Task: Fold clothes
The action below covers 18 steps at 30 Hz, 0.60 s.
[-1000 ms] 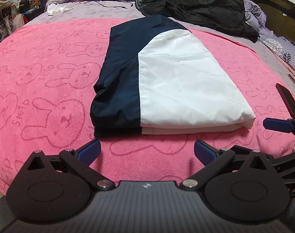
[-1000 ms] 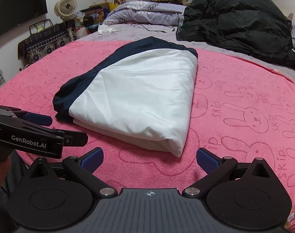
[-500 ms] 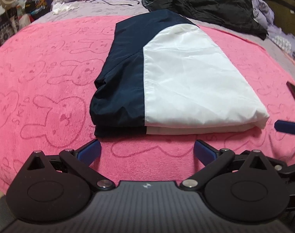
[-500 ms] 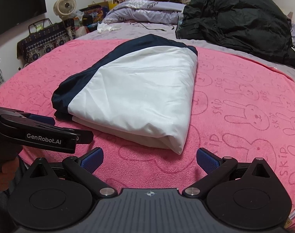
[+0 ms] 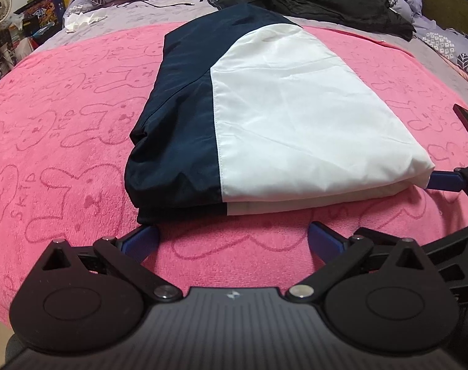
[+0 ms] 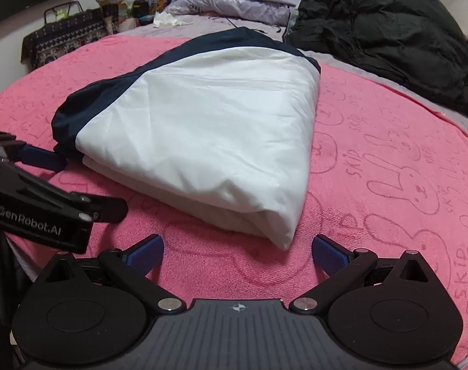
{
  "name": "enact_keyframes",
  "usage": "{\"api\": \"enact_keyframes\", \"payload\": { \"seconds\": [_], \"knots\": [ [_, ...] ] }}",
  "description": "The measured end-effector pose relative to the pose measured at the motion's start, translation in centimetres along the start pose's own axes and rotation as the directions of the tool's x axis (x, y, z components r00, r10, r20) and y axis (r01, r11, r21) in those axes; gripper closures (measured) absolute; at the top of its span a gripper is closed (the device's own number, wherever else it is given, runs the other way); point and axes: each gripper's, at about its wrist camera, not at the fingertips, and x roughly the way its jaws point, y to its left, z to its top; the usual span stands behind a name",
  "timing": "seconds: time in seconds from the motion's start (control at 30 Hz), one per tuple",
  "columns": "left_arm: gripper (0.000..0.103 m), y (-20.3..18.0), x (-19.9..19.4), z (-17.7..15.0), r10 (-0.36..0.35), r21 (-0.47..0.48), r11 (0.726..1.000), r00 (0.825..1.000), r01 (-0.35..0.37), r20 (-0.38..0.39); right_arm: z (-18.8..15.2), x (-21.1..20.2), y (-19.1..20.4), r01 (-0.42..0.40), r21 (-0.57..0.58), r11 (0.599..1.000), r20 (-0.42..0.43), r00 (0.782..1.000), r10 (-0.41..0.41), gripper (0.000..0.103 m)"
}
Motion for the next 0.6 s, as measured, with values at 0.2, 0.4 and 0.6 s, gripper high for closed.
{"api": "enact_keyframes", "payload": {
  "seconds": [0.2,0.4,0.6],
  "knots": [
    [0.000,-0.06,0.06,-0.13,0.000,0.000,1.000,1.000,0.000,0.012,-0.46,-0.15,0.17,0.010,0.001,1.000,0.025,1.000,-0.010,0.000],
    [0.000,0.19,0.04,-0.01,-0.010,-0.002,1.000,1.000,0.010,0.004,-0.44,-0.10,0.07,0.008,-0.003,1.000,0.026,1.000,-0.008,0.000],
    [0.000,0.01,0.06,0.12,-0.003,-0.001,1.000,1.000,0.003,-0.005,-0.33,-0.03,0.09,0.008,-0.006,1.000,0.025,1.000,-0.008,0.000]
  ]
}}
